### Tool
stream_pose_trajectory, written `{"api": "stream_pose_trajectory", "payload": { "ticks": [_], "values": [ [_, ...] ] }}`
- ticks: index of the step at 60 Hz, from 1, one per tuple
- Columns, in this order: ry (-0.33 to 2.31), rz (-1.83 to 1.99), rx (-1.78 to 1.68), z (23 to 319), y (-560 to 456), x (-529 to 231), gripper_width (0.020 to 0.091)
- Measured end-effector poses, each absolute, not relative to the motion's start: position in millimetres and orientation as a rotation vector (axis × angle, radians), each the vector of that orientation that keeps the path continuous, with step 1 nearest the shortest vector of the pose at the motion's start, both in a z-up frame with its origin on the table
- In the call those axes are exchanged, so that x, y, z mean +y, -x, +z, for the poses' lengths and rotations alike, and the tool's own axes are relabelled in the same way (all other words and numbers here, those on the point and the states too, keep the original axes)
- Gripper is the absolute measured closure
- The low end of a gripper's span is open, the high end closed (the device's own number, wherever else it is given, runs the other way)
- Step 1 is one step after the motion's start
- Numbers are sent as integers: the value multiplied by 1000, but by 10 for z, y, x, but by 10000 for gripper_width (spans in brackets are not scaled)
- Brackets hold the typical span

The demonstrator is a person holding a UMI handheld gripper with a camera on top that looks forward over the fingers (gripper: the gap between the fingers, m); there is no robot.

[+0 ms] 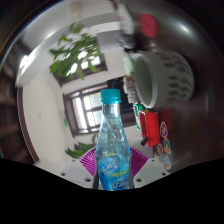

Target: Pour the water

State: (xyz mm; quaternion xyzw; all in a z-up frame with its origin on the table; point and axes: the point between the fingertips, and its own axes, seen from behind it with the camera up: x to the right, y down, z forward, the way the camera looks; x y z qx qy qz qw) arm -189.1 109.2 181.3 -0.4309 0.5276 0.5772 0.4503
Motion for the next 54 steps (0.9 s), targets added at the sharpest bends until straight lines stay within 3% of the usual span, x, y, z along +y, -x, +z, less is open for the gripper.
{"api": "stream_pose_trajectory", "payload": {
  "ticks": [9,16,25,34,40,48,49,54],
  "values": [
    [1383,1039,879,2087,1889,1073,704],
    [1556,669,544,2593,1477,1388,696],
    [1597,215,255,3100,1011,1432,697],
    [1578,-69,214,3248,176,1462,692],
    [1596,-150,250,3013,-331,1484,692],
    [1672,-245,300,2302,-1013,1463,690],
    [1676,-258,296,2086,-1190,1527,690],
    [1707,-303,346,1804,-1343,1356,689]
  ]
}}
